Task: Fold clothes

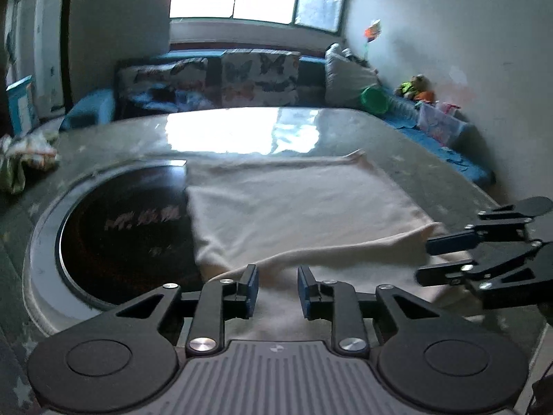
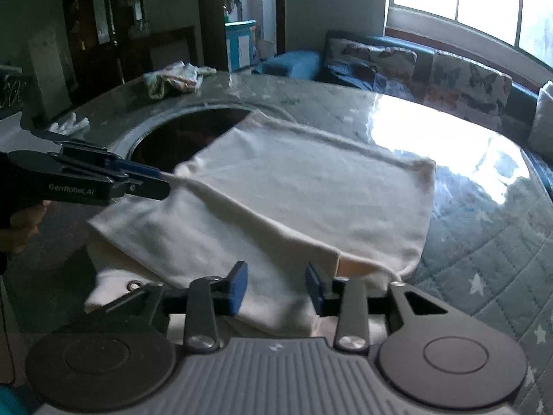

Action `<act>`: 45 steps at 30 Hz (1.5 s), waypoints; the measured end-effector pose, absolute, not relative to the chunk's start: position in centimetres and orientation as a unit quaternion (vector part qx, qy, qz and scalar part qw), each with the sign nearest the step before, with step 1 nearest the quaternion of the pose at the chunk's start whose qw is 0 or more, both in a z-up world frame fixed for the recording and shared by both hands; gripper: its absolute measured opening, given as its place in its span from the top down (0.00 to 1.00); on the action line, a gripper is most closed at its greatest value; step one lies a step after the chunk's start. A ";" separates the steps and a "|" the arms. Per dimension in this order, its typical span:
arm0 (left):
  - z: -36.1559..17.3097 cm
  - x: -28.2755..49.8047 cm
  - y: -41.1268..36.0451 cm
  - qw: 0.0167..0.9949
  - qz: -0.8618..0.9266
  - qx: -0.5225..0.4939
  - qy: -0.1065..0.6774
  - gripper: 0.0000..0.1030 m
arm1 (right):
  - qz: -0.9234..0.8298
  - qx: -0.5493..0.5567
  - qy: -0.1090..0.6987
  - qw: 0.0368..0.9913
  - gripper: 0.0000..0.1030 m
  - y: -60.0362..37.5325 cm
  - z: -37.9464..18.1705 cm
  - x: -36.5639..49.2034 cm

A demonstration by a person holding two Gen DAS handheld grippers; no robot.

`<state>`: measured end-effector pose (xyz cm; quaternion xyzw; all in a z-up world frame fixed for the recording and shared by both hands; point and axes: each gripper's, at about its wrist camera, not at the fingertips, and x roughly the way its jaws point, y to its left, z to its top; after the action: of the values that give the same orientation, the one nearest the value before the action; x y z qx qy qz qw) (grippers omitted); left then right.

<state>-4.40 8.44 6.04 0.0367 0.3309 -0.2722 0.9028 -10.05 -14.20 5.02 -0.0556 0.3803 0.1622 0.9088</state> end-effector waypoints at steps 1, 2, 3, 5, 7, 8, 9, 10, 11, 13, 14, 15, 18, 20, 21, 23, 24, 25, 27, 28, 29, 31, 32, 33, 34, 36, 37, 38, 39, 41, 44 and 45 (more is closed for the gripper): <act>6.0 -4.7 8.0 0.901 -0.278 0.044 0.330 0.74 | 0.164 -0.057 0.378 0.910 0.62 -14.1 5.2 -10.2; 5.8 -5.0 7.6 0.899 -0.282 0.051 0.331 0.74 | 0.165 -0.057 0.376 0.910 0.62 -14.1 5.3 -10.3; 5.5 -5.1 7.3 0.896 -0.283 0.058 0.336 0.74 | 0.165 -0.058 0.379 0.909 0.62 -14.1 5.2 -10.3; 4.5 -5.2 6.7 0.892 -0.277 0.068 0.351 0.74 | 0.161 -0.063 0.388 0.905 0.62 -13.9 4.5 -10.2; 4.3 -5.6 6.6 0.894 -0.275 0.078 0.345 0.73 | 0.160 -0.071 0.390 0.904 0.61 -13.9 4.2 -10.4; 4.3 -5.8 6.5 0.895 -0.274 0.081 0.343 0.73 | 0.160 -0.076 0.389 0.904 0.61 -13.8 4.2 -10.5; 4.6 -6.0 6.6 0.894 -0.275 0.081 0.343 0.73 | 0.161 -0.079 0.388 0.904 0.61 -13.8 4.4 -10.7; 4.9 -6.1 6.7 0.894 -0.277 0.080 0.344 0.73 | 0.162 -0.081 0.387 0.904 0.61 -13.8 4.5 -10.9; 5.3 -6.5 6.9 0.892 -0.283 0.081 0.342 0.72 | 0.163 -0.084 0.386 0.904 0.61 -13.8 4.8 -11.0; 5.9 -7.6 7.2 0.890 -0.291 0.092 0.338 0.68 | 0.168 -0.093 0.384 0.903 0.60 -13.8 5.1 -11.5; 6.0 -8.1 7.3 0.888 -0.293 0.094 0.342 0.68 | 0.170 -0.099 0.382 0.903 0.59 -13.8 5.3 -11.8; 6.1 -8.6 7.5 0.884 -0.299 0.092 0.348 0.68 | 0.170 -0.104 0.382 0.902 0.57 -13.9 5.4 -12.0; 6.2 -10.5 7.4 0.877 -0.311 0.094 0.354 0.62 | 0.171 -0.117 0.387 0.898 0.57 -14.1 5.5 -12.6; 5.9 -11.4 7.4 0.874 -0.315 0.096 0.358 0.61 | 0.171 -0.123 0.390 0.896 0.57 -14.3 5.4 -13.1; 5.8 -11.7 7.3 0.872 -0.316 0.096 0.361 0.60 | 0.171 -0.126 0.391 0.895 0.57 -14.4 5.4 -13.4; 5.5 -12.0 7.1 0.874 -0.305 0.102 0.364 0.60 | 0.170 -0.130 0.394 0.894 0.57 -14.5 5.3 -13.9; 5.7 -12.1 7.1 0.878 -0.303 0.102 0.355 0.60 | 0.169 -0.131 0.394 0.894 0.57 -14.5 5.3 -14.1; 6.2 -12.0 7.2 0.884 -0.300 0.095 0.345 0.60 | 0.168 -0.131 0.393 0.895 0.57 -14.5 5.3 -14.2; 7.1 -11.5 7.5 0.890 -0.300 0.072 0.335 0.60 | 0.166 -0.125 0.384 0.900 0.57 -14.6 5.6 -14.5; 7.4 -11.0 7.4 0.892 -0.300 0.066 0.330 0.60 | 0.165 -0.120 0.380 0.902 0.57 -14.6 5.7 -14.4; 7.5 -10.5 7.2 0.894 -0.297 0.065 0.329 0.60 | 0.165 -0.116 0.376 0.905 0.57 -14.6 5.8 -14.4; 7.3 -9.3 6.8 0.895 -0.290 0.055 0.334 0.62 | 0.161 -0.100 0.371 0.909 0.57 -14.6 5.8 -14.0; 7.1 -8.7 6.7 0.894 -0.289 0.046 0.339 0.62 | 0.158 -0.091 0.369 0.911 0.57 -14.7 5.7 -13.8; 7.0 -8.3 6.5 0.893 -0.291 0.035 0.343 0.62 | 0.155 -0.082 0.367 0.914 0.57 -14.7 5.7 -13.5; 6.7 -7.9 6.3 0.892 -0.291 0.028 0.344 0.62 | 0.154 -0.075 0.365 0.915 0.57 -14.7 5.6 -13.2; 6.3 -7.2 6.0 0.892 -0.290 0.018 0.347 0.62 | 0.152 -0.068 0.365 0.916 0.57 -14.8 5.3 -12.8; 6.2 -6.8 5.9 0.891 -0.289 0.015 0.349 0.62 | 0.150 -0.067 0.364 0.917 0.57 -14.8 5.3 -12.6; 6.0 -6.5 5.7 0.891 -0.288 0.011 0.351 0.62 | 0.149 -0.064 0.361 0.918 0.57 -14.9 5.3 -12.5; 5.9 -6.1 5.7 0.892 -0.285 0.008 0.352 0.62 | 0.149 -0.057 0.357 0.921 0.57 -15.0 5.5 -12.2; 5.7 -5.4 5.5 0.893 -0.278 0.003 0.354 0.62 | 0.153 -0.047 0.352 0.922 0.57 -15.1 5.7 -11.6; 5.4 -4.3 5.3 0.895 -0.269 -0.006 0.357 0.62 | 0.155 -0.044 0.353 0.922 0.57 -14.7 5.2 -10.3; 5.2 -4.0 5.3 0.895 -0.264 -0.011 0.358 0.62 | 0.155 -0.043 0.355 0.921 0.57 -14.6 4.9 -9.9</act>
<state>-3.99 5.31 5.25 -0.0106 0.3579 -0.2644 0.8955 -9.94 -14.61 4.94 -0.0430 0.3546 0.1553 0.9210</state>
